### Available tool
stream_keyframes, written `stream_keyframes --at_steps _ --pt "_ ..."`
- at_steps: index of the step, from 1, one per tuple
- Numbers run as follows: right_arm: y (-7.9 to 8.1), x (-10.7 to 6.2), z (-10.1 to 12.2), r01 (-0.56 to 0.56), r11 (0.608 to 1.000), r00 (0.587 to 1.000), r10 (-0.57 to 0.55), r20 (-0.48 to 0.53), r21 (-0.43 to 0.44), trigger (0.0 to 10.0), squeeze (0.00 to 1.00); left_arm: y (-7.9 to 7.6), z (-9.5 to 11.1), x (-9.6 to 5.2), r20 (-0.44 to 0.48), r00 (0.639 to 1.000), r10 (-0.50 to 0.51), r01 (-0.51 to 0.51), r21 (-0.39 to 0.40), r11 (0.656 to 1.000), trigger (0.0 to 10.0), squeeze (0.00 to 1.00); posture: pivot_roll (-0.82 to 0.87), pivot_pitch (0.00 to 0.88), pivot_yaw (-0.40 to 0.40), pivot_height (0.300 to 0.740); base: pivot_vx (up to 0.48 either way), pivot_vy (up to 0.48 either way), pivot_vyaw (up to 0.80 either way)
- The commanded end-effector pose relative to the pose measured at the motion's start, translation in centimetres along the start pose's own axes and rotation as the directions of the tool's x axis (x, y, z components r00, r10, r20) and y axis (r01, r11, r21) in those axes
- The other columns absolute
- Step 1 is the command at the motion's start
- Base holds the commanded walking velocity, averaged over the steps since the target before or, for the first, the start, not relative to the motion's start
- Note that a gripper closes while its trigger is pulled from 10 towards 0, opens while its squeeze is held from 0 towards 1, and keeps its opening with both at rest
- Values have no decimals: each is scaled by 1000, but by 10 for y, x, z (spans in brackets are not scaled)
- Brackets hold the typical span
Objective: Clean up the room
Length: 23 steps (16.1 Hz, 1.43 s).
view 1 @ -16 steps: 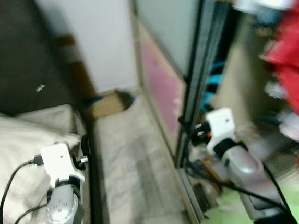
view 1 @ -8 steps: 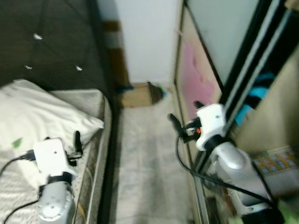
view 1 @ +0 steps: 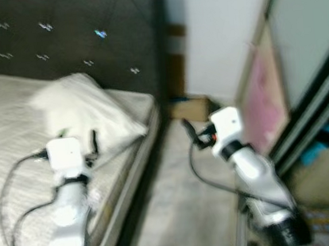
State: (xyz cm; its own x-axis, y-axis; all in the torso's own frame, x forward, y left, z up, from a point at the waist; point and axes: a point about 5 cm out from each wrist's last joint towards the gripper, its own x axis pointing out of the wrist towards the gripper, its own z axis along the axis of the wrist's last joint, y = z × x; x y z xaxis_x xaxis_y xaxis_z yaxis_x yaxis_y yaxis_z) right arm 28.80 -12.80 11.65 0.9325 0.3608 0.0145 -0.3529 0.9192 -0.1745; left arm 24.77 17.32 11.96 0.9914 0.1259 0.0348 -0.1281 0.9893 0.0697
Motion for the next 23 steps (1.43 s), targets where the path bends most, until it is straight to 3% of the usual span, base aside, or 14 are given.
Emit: stream_keyframes --at_steps 1,5,9,12,15,17,21,23 --pt "6 2 -2 -8 1000 1000 8 3 3 10000 0 7 -3 -3 -8 1000 23 -23 32 999 10000 0 23 0 -31 740 0 0 800" --pt "6 6 -5 -4 1000 1000 5 -2 14 10000 0 7 -10 -6 -32 999 -10 10 9 1000 10000 0 39 0 -42 740 0 0 800" --pt "4 -3 -23 62 996 996 -58 -63 62 10000 0 12 -26 -7 -86 996 3 -3 -1 1000 10000 0 35 0 -65 740 0 0 800" --pt "0 1 -32 137 988 987 -130 -90 69 10000 0 -1 -31 5 -91 993 -77 74 -33 997 10000 0 32 0 -73 740 0 0 800" --pt "-4 3 -30 178 979 982 -170 -79 99 10000 0 -13 -29 10 -75 994 -75 74 -16 997 10000 0 11 0 -53 740 0 0 165" --pt "-6 0 -29 191 979 980 -186 -74 77 10000 0 -17 -35 4 -106 990 -87 87 -10 996 10000 0 9 0 -51 740 0 0 0" --pt "-18 -11 -33 237 970 968 -232 -100 46 10000 0 -1 -41 -2 -121 993 -17 17 3 1000 10000 0 12 0 -61 740 0 0 0" --pt "-20 -12 -30 205 978 976 -206 -72 -28 10000 0 -2 -41 -3 -113 993 -17 17 5 1000 10000 0 15 0 -66 740 0 0 400"
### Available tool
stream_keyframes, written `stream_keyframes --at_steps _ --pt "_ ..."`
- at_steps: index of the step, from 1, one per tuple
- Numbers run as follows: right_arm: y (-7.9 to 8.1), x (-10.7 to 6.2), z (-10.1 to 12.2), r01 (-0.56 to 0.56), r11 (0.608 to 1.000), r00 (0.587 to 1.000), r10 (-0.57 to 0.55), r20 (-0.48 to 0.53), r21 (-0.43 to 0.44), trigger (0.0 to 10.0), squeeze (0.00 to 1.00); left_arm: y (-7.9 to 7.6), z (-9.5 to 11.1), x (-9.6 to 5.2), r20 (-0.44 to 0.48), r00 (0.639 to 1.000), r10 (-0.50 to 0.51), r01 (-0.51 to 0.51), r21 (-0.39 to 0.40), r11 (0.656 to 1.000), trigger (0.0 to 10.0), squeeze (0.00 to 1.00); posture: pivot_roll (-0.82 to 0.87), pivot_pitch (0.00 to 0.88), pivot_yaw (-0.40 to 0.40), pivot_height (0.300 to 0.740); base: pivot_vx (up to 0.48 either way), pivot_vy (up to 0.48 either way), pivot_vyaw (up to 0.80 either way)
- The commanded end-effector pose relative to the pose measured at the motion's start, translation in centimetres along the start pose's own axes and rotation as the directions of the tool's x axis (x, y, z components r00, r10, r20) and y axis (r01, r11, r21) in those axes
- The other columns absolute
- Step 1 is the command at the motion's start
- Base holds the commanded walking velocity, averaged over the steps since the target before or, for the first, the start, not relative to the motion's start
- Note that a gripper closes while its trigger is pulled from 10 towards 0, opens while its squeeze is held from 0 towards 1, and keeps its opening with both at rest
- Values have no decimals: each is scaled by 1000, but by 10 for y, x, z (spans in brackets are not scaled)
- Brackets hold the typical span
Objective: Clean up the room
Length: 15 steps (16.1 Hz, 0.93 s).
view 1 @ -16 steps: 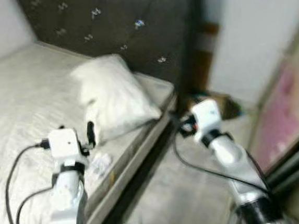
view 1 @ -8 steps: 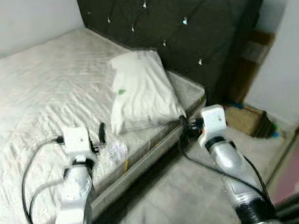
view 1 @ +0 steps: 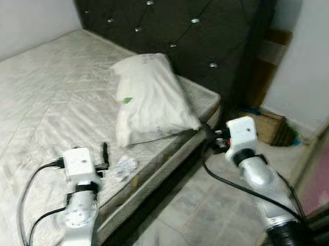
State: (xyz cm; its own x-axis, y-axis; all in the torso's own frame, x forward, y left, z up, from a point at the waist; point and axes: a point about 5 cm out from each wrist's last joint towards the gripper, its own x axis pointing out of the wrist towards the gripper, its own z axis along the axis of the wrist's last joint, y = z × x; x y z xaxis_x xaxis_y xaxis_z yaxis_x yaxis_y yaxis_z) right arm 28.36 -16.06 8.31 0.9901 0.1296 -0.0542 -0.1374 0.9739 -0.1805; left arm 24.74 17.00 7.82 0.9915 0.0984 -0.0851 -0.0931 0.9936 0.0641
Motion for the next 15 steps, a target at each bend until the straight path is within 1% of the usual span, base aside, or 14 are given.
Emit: stream_keyframes --at_steps 1,2,6,11,14,15 --pt "4 4 7 -14 1000 1000 14 28 6 10000 0 3 0 -1 5 1000 16 -16 12 1000 10000 0 17 0 -66 740 0 0 800" --pt "6 6 8 -16 1000 999 16 28 20 10000 0 2 3 -1 18 1000 -2 2 5 1000 10000 0 17 0 -67 740 0 0 800" --pt "4 7 10 -19 999 999 18 30 31 10000 0 1 8 0 44 998 -34 36 -36 999 10000 0 13 0 -70 740 0 0 800" --pt "1 10 13 -8 998 999 5 36 70 10000 0 0 14 3 68 997 -46 49 -44 998 10000 0 8 0 -73 740 269 0 0" --pt "0 12 14 -12 997 999 9 36 70 10000 0 -1 15 3 69 997 -44 47 -49 998 10000 0 10 0 -76 740 284 0 0" --pt "1 13 15 -20 998 999 18 38 57 10000 0 0 15 3 71 997 -42 45 -50 998 10000 0 12 0 -76 740 292 0 0"
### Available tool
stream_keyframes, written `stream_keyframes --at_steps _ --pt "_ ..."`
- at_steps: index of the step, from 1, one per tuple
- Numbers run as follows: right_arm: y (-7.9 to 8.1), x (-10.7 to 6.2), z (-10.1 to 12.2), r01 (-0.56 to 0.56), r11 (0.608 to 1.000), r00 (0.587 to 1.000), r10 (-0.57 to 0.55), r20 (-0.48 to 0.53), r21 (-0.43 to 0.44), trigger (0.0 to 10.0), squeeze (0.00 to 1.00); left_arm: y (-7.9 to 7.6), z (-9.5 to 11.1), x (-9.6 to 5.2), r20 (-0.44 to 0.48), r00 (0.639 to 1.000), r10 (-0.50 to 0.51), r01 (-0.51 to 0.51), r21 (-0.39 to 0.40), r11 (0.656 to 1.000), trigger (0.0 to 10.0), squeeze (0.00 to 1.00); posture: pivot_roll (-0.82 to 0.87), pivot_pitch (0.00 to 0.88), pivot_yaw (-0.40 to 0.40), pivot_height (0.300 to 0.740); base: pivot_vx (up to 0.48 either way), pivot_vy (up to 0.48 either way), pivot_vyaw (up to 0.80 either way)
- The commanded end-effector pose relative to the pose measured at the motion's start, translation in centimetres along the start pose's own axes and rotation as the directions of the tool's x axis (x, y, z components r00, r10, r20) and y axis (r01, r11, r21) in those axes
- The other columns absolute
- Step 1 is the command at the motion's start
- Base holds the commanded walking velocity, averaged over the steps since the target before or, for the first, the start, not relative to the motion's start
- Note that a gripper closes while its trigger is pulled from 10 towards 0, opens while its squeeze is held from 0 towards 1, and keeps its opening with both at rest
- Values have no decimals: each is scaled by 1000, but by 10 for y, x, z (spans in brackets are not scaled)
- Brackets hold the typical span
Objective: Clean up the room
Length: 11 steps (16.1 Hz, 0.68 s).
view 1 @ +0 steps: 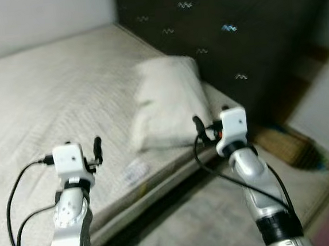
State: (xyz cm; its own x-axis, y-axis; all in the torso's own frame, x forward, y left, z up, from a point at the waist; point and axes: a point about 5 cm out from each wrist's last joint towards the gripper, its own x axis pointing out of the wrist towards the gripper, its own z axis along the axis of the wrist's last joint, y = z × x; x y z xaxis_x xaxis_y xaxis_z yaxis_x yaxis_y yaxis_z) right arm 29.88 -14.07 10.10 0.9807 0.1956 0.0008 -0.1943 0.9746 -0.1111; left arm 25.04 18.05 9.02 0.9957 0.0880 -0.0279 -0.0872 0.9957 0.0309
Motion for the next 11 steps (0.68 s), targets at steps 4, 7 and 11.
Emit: stream_keyframes --at_steps 4,7,11 --pt "-12 -4 -5 22 1000 1000 -23 -21 -22 10000 0 -9 3 1 4 1000 -8 8 -21 1000 10000 0 13 0 -77 740 206 0 0" --pt "-12 -3 -4 14 1000 1000 -14 -24 -15 10000 0 -7 5 4 11 999 38 -38 -24 999 10000 0 18 0 -81 740 0 0 533" --pt "-11 -3 -4 2 1000 1000 -2 -25 -9 10000 0 -8 5 4 7 999 32 -32 -20 999 10000 0 16 0 -80 740 0 0 800"
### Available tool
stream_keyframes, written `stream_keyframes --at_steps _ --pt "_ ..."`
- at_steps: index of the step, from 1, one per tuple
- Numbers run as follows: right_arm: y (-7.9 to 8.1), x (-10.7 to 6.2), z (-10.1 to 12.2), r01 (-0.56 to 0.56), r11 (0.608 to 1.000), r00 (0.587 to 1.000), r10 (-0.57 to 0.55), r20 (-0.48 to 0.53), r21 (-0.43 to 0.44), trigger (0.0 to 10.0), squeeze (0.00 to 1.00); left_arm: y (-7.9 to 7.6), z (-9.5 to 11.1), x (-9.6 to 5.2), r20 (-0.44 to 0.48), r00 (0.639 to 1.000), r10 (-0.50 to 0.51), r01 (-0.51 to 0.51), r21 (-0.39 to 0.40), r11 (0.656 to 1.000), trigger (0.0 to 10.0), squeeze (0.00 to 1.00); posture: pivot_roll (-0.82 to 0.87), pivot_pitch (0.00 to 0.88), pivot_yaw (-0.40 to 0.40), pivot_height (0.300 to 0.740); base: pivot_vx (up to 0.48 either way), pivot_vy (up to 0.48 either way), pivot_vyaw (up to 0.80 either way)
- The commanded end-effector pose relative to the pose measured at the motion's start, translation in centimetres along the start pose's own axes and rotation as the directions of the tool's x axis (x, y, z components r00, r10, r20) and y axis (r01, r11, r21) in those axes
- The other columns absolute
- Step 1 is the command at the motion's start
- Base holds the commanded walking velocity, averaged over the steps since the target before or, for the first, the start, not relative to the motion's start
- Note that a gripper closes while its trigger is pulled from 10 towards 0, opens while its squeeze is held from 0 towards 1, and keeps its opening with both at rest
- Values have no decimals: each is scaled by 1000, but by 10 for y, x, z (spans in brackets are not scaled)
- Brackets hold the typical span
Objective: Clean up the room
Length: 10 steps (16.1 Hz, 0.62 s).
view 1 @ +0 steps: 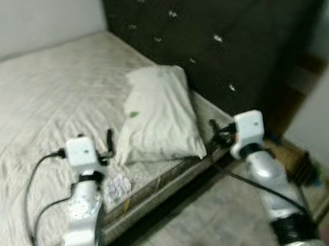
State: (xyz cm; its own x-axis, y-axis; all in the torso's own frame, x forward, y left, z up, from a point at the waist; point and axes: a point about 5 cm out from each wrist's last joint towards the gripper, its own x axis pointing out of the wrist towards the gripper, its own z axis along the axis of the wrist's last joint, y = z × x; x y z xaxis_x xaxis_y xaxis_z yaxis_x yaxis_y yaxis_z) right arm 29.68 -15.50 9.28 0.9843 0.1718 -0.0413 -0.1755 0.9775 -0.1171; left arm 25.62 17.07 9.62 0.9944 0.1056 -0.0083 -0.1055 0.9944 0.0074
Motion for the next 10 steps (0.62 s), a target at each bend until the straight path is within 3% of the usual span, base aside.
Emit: stream_keyframes --at_steps 1,10 --pt "2 2 5 -19 1000 1000 19 20 -4 10000 0 3 -1 -1 -12 1000 15 -15 2 1000 10000 0 16 0 -80 740 0 0 800" --pt "1 2 6 -26 1000 1000 26 17 -3 10000 0 3 1 -2 24 1000 0 0 21 1000 10000 0 15 0 -81 740 0 0 800"
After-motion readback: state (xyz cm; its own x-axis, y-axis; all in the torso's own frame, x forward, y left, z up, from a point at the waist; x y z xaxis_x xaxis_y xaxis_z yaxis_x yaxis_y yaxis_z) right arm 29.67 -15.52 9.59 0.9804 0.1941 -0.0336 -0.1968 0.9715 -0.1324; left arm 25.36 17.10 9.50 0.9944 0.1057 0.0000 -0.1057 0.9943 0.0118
